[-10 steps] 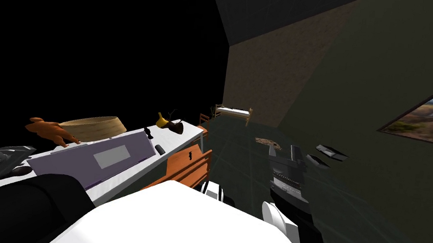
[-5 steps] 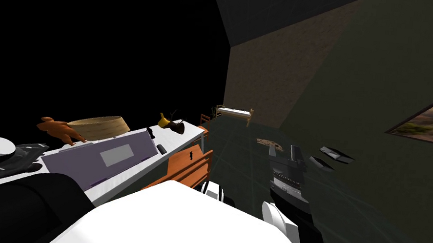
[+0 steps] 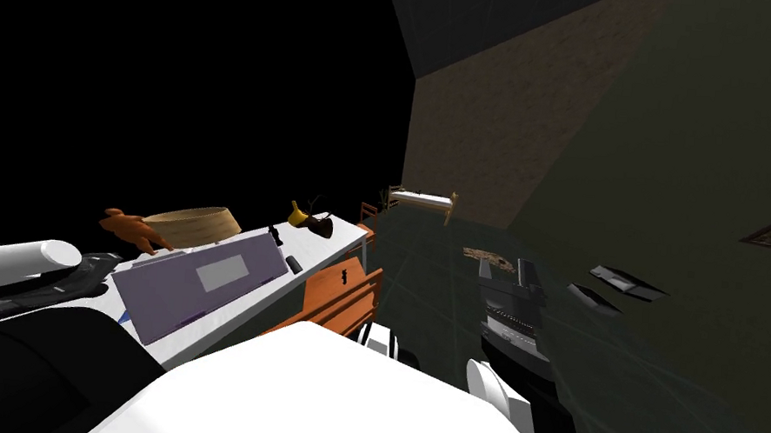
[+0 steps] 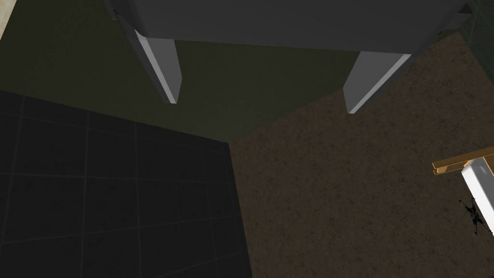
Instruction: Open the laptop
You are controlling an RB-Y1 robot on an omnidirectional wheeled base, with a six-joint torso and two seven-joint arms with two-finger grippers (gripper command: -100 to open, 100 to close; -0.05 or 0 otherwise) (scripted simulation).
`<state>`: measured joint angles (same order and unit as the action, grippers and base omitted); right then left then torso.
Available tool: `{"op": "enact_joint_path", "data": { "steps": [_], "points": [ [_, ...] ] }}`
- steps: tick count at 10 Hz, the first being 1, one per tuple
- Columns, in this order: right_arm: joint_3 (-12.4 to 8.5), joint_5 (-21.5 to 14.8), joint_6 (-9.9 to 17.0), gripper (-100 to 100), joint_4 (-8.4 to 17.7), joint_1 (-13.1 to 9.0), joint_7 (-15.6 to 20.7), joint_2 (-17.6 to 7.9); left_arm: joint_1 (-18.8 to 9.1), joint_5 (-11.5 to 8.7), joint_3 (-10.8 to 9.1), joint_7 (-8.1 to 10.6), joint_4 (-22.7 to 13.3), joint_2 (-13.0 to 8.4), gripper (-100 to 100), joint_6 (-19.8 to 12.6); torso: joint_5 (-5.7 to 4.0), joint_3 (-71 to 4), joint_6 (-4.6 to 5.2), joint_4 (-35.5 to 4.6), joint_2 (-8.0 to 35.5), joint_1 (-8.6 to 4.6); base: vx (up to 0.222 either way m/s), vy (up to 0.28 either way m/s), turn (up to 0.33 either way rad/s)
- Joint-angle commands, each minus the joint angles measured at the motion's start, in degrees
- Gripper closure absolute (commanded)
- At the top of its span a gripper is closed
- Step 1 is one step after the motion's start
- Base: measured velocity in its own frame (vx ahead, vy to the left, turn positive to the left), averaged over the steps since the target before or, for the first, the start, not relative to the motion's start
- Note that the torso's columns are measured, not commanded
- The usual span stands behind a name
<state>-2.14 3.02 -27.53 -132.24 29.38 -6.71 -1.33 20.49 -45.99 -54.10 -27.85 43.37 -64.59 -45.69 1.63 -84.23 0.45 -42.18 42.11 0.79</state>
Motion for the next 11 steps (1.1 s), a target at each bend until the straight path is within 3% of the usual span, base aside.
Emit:
{"op": "enact_joint_path", "data": {
  "steps": [1, 2, 3, 4, 5, 6, 7, 10, 11],
  "points": [
    [0.01, 0.0, 0.0, 0, 0.0, -0.01, 0.0, 0.01, -2.15, 0.06, 1.45, 1.11, 0.06, 2.27, 100, -1.68, 0.14, -0.14, 0.47, 0.11, -0.31, -0.07, -0.015, -0.007, -0.032],
    [0.01, 0.0, 0.0, 0, 0.0, -0.01, 0.0, 0.01, -2.15, 0.06, 1.45, 1.11, 0.06, 2.27, 100, -1.68, 0.05, -0.31, 0.49, 0.18, -0.48, -0.12, -0.029, -0.003, -0.013],
    [0.01, 0.0, 0.0, 0, 0.0, -0.01, 0.0, 0.0, -4.32, 2.79, 3.41, 1.83, -1.59, 3.54, 100, -2.9, -0.09, -0.39, 0.45, 0.2, -0.55, -0.19, -0.01, 0.051, 0.234],
    [0.0, 0.0, 0.0, 0, -0.01, 0.0, 0.0, 0.0, -5.75, 2.79, 4.57, 1.83, -1.61, 3.54, 100, -2.9, 0.11, -0.31, -0.1, 0.23, -0.48, 0.13, 0.006, 0.023, 0.1],
    [0.0, 0.0, 0.0, 0, 0.0, 0.0, 0.0, 0.0, -7.87, 2.79, 5.68, 1.83, -4.14, 3.54, 100, -2.9, -0.09, -0.29, -0.07, 0.16, -0.3, 0.22, 0.022, 0.016, 0.074],
    [0.0, 0.0, 0.0, 0, 0.0, 0.0, 0.0, 0.0, -10.53, 2.79, 6.92, 1.83, -4.14, 3.54, 100, -2.9, 0.04, -0.28, 0.29, 0.2, -0.39, 0.03, 0.007, 0.005, 0.022],
    [0.01, 0.0, 0.0, 0, 0.0, -0.01, 0.0, 0.0, -10.83, 2.79, 6.92, 1.83, -6.53, 2.4, 100, -2.72, 0.16, -0.36, 0.64, 0.27, -0.56, -0.15, -0.012, -0.008, -0.039],
    [0.01, 0.0, 0.0, 0, 0.0, -0.01, 0.0, 0.0, -10.83, 2.79, 6.92, 1.83, -4.14, 3.54, 100, -2.9, -0.41, -0.47, 0.29, 0.22, -0.49, -0.47, 0.0, 0.0, 0.001],
    [0.01, 0.0, 0.0, 0, 0.0, -0.01, 0.0, 0.0, -11.14, 1.78, 5.47, 0.5, -5.85, -0.86, -100, -3.39, -0.55, -0.38, 0.08, 0.16, -0.29, -0.56, 0.013, -0.031, 0.04]
  ]
}}
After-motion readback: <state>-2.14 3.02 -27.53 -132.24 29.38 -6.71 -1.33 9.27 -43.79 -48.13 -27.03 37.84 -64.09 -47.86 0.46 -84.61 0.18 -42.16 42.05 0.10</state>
